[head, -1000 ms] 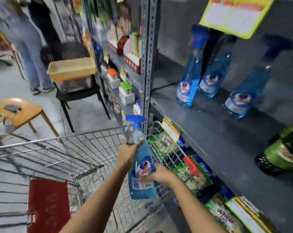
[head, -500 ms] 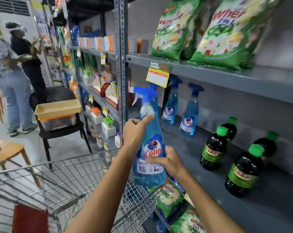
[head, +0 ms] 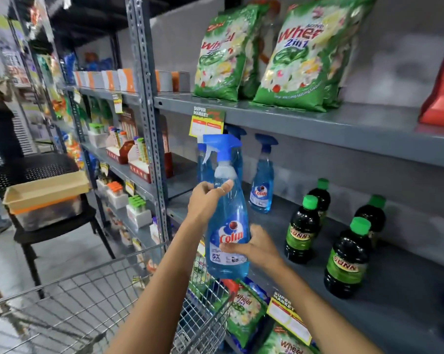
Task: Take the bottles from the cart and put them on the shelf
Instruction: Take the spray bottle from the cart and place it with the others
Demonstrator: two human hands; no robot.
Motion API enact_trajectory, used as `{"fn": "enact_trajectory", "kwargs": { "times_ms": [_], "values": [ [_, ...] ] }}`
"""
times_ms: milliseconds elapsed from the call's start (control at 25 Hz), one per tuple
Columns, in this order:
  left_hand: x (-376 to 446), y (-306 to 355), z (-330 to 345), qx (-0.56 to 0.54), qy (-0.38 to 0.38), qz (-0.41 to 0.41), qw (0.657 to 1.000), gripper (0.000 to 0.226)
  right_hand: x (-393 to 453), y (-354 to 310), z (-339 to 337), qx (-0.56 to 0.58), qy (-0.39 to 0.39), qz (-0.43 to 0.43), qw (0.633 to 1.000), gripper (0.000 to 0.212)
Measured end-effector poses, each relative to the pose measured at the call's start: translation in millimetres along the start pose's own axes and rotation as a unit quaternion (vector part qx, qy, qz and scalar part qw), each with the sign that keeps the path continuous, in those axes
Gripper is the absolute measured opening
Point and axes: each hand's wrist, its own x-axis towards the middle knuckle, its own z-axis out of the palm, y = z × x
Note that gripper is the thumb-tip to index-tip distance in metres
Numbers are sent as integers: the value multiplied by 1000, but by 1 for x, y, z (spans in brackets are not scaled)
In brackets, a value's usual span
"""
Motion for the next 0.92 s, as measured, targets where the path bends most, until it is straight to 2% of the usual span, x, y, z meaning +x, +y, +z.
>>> {"fn": "enact_trajectory", "kwargs": {
  "times_ms": [120,200,520,720,920],
  "values": [
    [23,-14,8,-3,-41,4,999,40,27,16,3,-195,93,29,976,49],
    [39,-23,11,8,-74,3,997,37,43,28,10,-223,127,54,965,50],
    [92,-56,22,69,-152,46,985,32,100,67,16,-196,194,112,955,54],
    [121,-56,33,84,-187,61,977,33,130,77,9,-192,228,105,949,59],
    [149,-66,37,70,-202,54,975,18,152,79,8,-158,239,94,953,62]
  ]
}}
